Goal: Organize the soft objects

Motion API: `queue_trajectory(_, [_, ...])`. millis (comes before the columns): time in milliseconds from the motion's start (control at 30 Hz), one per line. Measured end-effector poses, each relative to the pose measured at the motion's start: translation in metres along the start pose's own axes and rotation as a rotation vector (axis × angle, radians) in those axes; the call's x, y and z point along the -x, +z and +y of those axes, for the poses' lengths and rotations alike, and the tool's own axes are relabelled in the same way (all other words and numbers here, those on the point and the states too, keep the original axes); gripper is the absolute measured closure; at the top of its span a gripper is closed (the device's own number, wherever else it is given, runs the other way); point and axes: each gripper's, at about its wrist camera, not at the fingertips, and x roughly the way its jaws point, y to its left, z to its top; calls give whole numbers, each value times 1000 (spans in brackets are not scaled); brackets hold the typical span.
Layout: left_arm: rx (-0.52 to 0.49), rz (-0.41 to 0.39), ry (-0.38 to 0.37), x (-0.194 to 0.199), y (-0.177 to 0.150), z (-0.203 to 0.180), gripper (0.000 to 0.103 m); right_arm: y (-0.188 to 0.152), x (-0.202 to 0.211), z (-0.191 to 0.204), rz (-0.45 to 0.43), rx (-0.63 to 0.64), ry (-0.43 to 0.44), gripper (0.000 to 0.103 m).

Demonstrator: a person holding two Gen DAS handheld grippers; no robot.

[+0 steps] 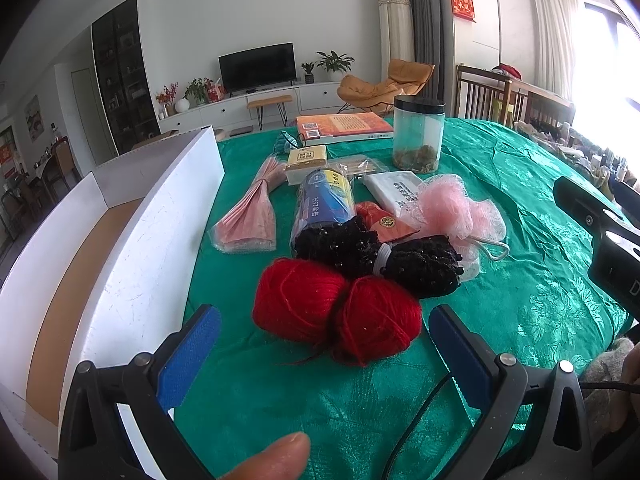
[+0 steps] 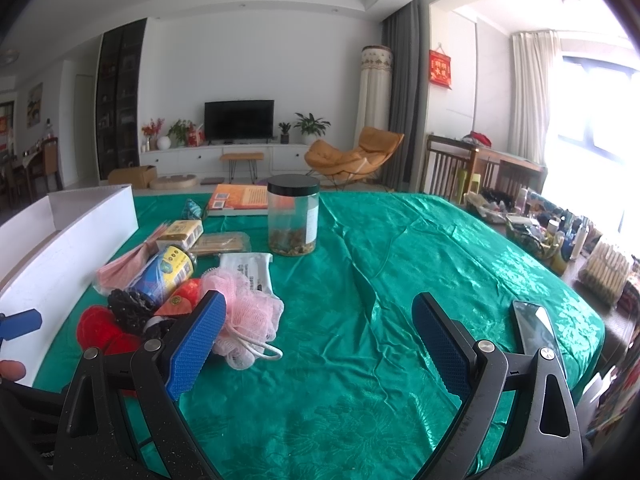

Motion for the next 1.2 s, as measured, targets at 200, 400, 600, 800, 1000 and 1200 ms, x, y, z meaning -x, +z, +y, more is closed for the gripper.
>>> queue_trajectory(200, [-1, 1, 0, 0, 0, 0, 0, 0, 0, -1, 0, -1, 0, 7])
queue_trajectory(400, [-3, 7, 0, -2, -1, 0, 0, 1, -1, -2, 1, -2, 1, 7])
queue_trajectory(600, [-5, 8, 0, -3, -2, 1, 0, 0, -1, -2, 2, -5, 3, 7])
queue_trajectory(800, [-1, 22, -38, -2, 3, 9, 0, -6, -18, -36, 78, -203, 59, 7])
queue_trajectory(1000, [6, 62, -114, -3, 4, 20, 0, -24, -63, -64, 309, -462, 417, 7])
queue_trajectory(1200, [11, 121, -160, -9, -3, 23, 0, -29, -114, 11, 585, -126, 452, 8])
